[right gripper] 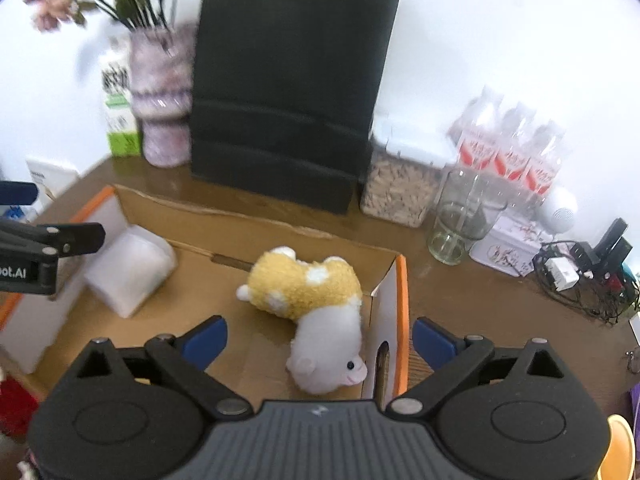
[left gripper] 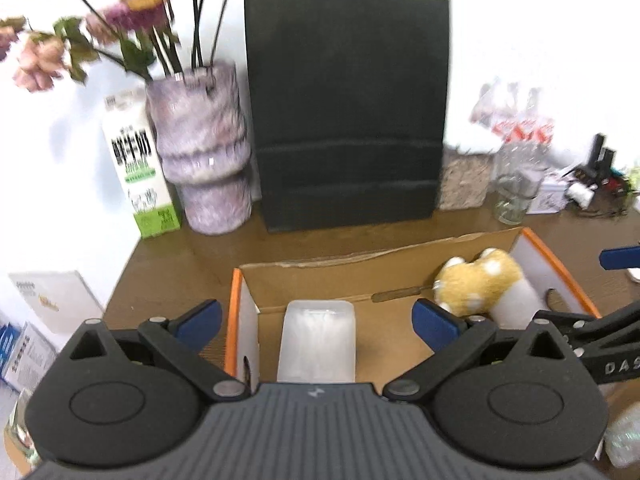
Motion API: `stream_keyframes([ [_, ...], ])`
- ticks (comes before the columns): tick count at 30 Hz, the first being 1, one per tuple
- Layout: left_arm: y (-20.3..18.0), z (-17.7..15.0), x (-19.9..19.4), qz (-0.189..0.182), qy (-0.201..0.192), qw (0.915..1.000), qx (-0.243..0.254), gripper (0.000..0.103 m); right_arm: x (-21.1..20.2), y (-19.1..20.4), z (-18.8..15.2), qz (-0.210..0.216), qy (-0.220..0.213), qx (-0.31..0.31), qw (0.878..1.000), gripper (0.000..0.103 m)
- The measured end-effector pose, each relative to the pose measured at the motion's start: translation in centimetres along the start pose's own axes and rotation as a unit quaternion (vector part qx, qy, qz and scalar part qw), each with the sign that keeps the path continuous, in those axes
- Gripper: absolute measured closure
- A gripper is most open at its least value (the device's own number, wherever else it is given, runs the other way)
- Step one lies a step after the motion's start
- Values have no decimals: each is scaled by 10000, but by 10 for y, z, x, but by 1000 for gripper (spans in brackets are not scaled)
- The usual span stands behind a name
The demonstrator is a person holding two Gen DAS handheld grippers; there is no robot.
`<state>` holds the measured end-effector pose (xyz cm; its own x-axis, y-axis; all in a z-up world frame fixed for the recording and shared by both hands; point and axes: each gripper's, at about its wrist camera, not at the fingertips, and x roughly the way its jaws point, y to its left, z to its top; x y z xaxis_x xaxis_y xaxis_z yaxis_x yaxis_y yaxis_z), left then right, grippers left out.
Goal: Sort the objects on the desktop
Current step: 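Grasp the plush toy with the right tool while the left tool grasps the clear container, both into box, then move both tools back toward the remaining items on the table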
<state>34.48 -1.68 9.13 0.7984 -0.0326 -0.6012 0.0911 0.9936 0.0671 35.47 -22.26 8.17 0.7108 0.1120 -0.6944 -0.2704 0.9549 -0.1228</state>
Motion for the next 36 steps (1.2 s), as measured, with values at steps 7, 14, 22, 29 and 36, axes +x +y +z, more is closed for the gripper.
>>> stream_keyframes([
  [7,12,-26,-73,-17,-672,9977,33,0,-79,-6,-34,280,-741,-33,9969,0],
  [14,22,-76,-115,-183,-815,9965,69,0,-127,2,-90,576,-1059,-83,9927,0],
  [22,19,-146,-135,-131,-640,9978,-139,0,-138,23,-157,716,-950,5,9929,0],
  [29,15,-196,-137,-332,-169,9986,-380,0,-130,38,-204,648,-760,213,9948,0],
  [36,5,-222,-142,-542,-129,9971,-527,0,-115,42,-229,665,-486,594,9948,0],
])
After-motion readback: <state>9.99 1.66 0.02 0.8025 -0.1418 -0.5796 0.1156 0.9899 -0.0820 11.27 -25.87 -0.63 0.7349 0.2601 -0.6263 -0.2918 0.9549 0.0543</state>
